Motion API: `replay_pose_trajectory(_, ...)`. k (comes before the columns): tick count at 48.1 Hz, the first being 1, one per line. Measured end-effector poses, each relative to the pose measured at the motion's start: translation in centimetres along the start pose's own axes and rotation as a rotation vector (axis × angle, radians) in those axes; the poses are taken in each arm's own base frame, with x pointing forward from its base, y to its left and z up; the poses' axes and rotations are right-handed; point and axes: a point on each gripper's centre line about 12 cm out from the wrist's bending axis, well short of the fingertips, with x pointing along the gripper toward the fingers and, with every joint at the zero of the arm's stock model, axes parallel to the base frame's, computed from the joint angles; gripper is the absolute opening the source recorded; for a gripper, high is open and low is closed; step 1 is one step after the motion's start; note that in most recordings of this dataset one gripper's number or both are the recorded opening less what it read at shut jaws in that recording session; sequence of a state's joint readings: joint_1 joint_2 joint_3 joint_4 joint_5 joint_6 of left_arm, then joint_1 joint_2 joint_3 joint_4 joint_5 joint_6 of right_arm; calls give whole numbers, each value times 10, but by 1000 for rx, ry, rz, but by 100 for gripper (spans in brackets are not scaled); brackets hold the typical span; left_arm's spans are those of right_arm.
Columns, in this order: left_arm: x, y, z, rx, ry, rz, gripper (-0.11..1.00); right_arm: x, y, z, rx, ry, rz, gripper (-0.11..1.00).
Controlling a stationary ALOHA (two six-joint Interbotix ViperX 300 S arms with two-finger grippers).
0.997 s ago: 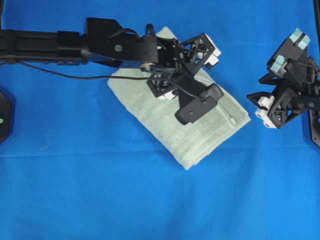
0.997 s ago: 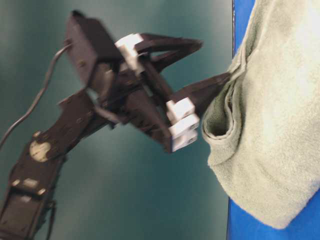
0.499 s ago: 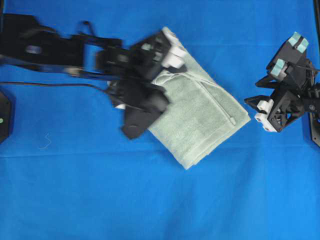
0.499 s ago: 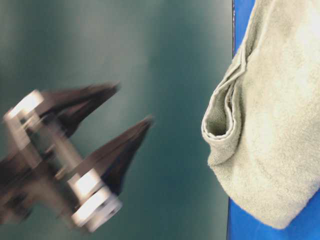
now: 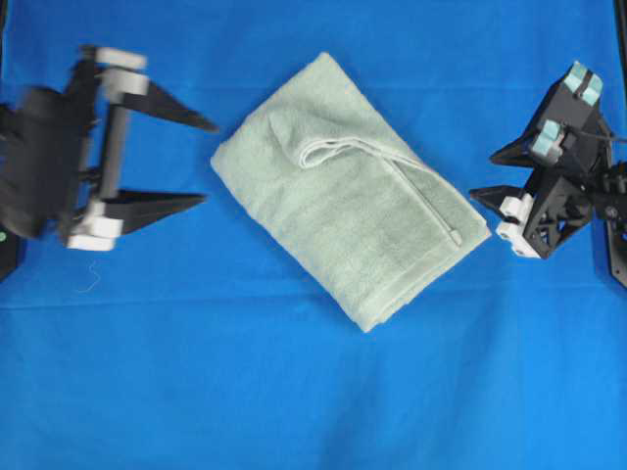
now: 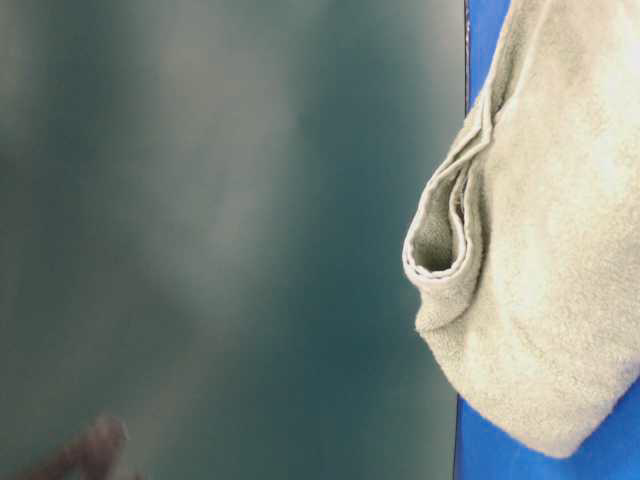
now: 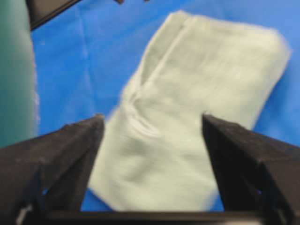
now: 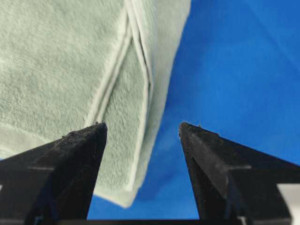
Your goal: Fold a bath towel.
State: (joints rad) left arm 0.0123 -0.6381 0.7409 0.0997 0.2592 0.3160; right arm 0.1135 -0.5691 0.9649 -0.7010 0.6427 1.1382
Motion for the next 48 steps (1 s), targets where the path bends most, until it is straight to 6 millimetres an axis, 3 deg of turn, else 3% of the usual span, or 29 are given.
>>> replay_pose_trajectory(15, -38, -28, -49, -273, -20, -27, 79, -4, -1, 9, -75, -78, 5, 64)
replay_pose_trajectory(31, -55, -54, -102, -342, -107, -38, 79, -13, -11, -16, -86, -133, 113, 64)
replay_pose_trajectory(38, -58, -60, -113, -365, -134, -39, 79, -16, -12, -20, -93, -168, 160, 64)
replay_pose_trajectory(48, -58, -60, -114, -385, -142, -39, 79, -15, -17, -18, -115, -191, 136, 64)
